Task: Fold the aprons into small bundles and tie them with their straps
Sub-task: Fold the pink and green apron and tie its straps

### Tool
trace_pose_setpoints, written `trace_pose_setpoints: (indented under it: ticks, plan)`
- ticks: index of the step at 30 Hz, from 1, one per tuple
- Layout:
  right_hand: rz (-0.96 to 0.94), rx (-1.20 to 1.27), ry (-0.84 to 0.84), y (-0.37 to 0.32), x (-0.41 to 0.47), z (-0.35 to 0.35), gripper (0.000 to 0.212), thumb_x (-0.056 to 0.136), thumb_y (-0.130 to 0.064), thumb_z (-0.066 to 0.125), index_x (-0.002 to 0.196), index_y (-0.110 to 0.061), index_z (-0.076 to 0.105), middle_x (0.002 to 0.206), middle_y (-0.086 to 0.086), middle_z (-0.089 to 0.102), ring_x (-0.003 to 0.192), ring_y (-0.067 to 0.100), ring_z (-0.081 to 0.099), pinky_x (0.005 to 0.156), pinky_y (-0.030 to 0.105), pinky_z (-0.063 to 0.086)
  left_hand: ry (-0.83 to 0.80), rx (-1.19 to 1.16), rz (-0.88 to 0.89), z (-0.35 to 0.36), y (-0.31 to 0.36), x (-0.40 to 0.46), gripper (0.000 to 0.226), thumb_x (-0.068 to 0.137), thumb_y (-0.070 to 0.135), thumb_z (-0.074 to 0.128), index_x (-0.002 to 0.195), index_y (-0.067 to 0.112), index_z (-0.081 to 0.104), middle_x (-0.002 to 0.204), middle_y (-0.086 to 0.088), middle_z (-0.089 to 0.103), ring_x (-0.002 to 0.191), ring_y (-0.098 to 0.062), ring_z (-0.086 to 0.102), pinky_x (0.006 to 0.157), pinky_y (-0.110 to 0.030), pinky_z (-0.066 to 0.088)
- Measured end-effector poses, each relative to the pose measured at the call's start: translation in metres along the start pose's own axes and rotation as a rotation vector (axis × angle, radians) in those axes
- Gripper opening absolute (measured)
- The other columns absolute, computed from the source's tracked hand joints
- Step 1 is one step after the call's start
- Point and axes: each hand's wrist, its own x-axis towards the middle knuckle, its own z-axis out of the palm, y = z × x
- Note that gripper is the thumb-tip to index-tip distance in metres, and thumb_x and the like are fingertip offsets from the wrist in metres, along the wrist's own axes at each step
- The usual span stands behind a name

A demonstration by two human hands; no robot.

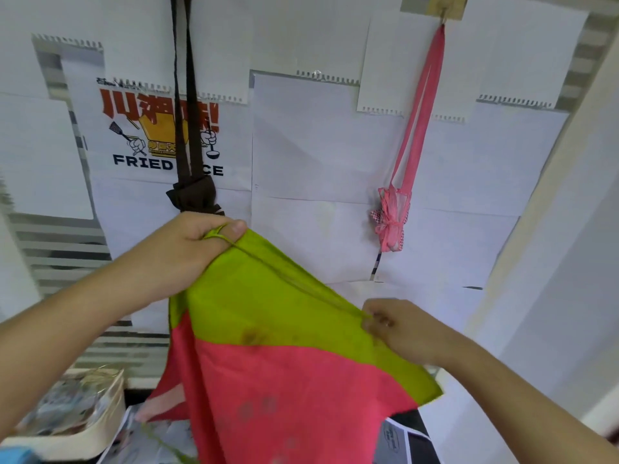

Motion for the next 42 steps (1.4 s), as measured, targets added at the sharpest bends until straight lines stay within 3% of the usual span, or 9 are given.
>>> trace_pose_setpoints:
  ticks: [4,11,16,20,24,29,33,37,42]
  plan:
    - [-0.023,0.278,0.316,0.006,-0.001,-0.030,0.027,0.103,-0.020,0.063,0.076,-0.018,0.058,0.060,-0.013,0.041,0.055,0.004,0.037,0.055,0.024,0.030,0.046,0.083,-0.036,-0.026,-0.014,0.000,0.032,0.090,0.054,0.056,0.089,0.035,0.081,0.085,-0.001,0.080,0.078,-0.012,0.075,0.075,-0.024,0.056]
    - [0.113,-0.304,-0.327,-0.003,-0.021,-0.097,0.034,0.074,-0.032,0.086,0.077,-0.007,0.064,0.063,-0.007,0.055,0.059,0.009,0.053,0.058,0.035,0.044,-0.222,0.303,-0.165,-0.077,-0.034,0.006,0.067,0.058,0.089,0.073,0.083,0.027,0.082,0.080,-0.009,0.077,0.075,-0.027,0.073,0.077,-0.045,0.059]
    - [-0.207,-0.342,0.731,0.002,-0.029,-0.128,0.015,0.094,-0.027,0.057,0.081,-0.021,0.064,0.077,-0.001,0.061,0.073,0.020,0.056,0.066,0.036,0.042,0.512,0.276,0.133,-0.097,-0.051,0.031,0.017,0.097,0.061,0.058,0.098,0.051,0.072,0.091,0.012,0.074,0.092,-0.035,0.069,0.086,-0.048,0.055]
    - [-0.083,-0.472,-0.089,0.022,-0.050,-0.081,0.010,0.092,-0.025,0.061,0.084,-0.028,0.057,0.075,-0.014,0.064,0.074,0.003,0.062,0.070,0.029,0.051,0.086,0.529,0.040,-0.065,-0.093,-0.001,0.054,0.095,0.001,0.068,0.092,0.055,0.074,0.088,0.016,0.077,0.083,-0.017,0.072,0.084,-0.041,0.057]
    - [-0.094,-0.224,0.376,0.034,-0.059,-0.086,0.031,0.093,-0.009,0.063,0.070,-0.028,0.056,0.062,-0.016,0.057,0.059,0.003,0.056,0.056,0.019,0.040,0.229,0.167,0.047,-0.056,-0.117,-0.012,0.011,0.096,0.033,0.069,0.088,0.039,0.073,0.073,0.005,0.071,0.072,-0.014,0.066,0.060,-0.032,0.052]
    - [0.209,-0.146,-0.557,0.040,-0.074,-0.064,0.040,0.087,-0.027,0.078,0.063,-0.017,0.047,0.061,-0.009,0.037,0.057,0.006,0.038,0.059,0.028,0.031,-0.367,-0.066,-0.279,-0.051,-0.178,-0.024,0.024,0.093,0.038,0.078,0.093,0.014,0.079,0.099,-0.033,0.070,0.094,-0.033,0.070,0.080,-0.038,0.054]
    - [0.237,0.143,-0.631,0.049,-0.062,-0.081,0.025,0.087,-0.030,0.084,0.073,-0.013,0.073,0.073,-0.002,0.068,0.069,0.013,0.062,0.067,0.030,0.046,-0.565,-0.039,-0.315,-0.047,-0.169,-0.025,0.034,0.098,0.043,0.070,0.113,0.014,0.080,0.126,-0.013,0.074,0.118,-0.035,0.070,0.102,-0.049,0.054]
    - [0.286,0.033,-0.450,0.054,-0.020,-0.080,0.007,0.089,-0.017,0.080,0.082,-0.015,0.081,0.084,0.003,0.080,0.075,0.018,0.075,0.071,0.034,0.060,-0.302,0.085,-0.380,-0.042,-0.135,-0.001,0.025,0.091,0.036,0.065,0.087,0.019,0.083,0.088,-0.013,0.080,0.075,-0.028,0.076,0.068,-0.033,0.059]
    - [0.222,-0.233,0.028,0.052,0.035,-0.101,0.028,0.087,-0.017,0.080,0.064,-0.022,0.067,0.057,-0.009,0.064,0.057,0.004,0.059,0.057,0.028,0.044,0.074,0.507,-0.125,-0.051,-0.094,0.039,0.030,0.105,0.028,0.059,0.080,0.017,0.072,0.070,-0.008,0.069,0.070,-0.032,0.063,0.064,-0.036,0.044]
